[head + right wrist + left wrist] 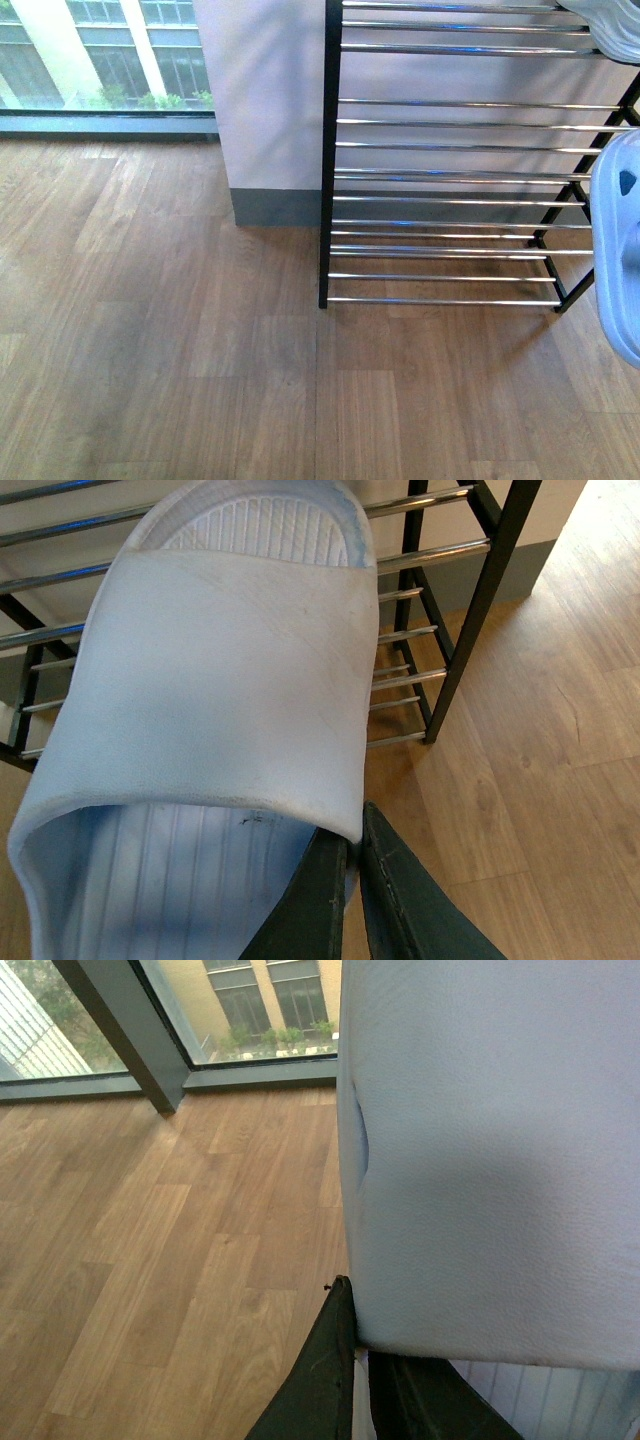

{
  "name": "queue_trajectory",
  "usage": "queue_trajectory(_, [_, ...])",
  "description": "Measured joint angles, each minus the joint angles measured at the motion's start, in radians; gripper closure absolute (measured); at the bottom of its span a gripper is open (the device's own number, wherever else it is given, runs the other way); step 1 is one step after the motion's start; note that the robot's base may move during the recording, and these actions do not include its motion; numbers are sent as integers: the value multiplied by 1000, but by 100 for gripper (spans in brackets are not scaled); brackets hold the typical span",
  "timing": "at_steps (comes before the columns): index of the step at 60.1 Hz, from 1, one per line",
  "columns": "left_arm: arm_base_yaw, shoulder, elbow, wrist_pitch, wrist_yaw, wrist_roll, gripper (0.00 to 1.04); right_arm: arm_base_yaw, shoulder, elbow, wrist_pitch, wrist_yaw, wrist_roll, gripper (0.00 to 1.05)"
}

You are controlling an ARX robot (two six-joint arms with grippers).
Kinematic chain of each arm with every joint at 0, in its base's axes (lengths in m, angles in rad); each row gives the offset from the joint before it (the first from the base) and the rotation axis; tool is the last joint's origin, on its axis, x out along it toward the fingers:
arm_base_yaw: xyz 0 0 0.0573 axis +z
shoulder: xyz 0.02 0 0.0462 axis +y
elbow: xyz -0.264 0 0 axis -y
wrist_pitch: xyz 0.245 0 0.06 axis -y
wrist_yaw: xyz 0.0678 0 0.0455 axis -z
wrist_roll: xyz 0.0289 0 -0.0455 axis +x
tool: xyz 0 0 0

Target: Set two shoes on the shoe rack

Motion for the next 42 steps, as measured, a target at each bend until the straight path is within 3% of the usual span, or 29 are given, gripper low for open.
queue_trajectory(42, [0, 0, 0, 0, 0, -1, 103, 0, 0, 0, 0, 0, 0, 103])
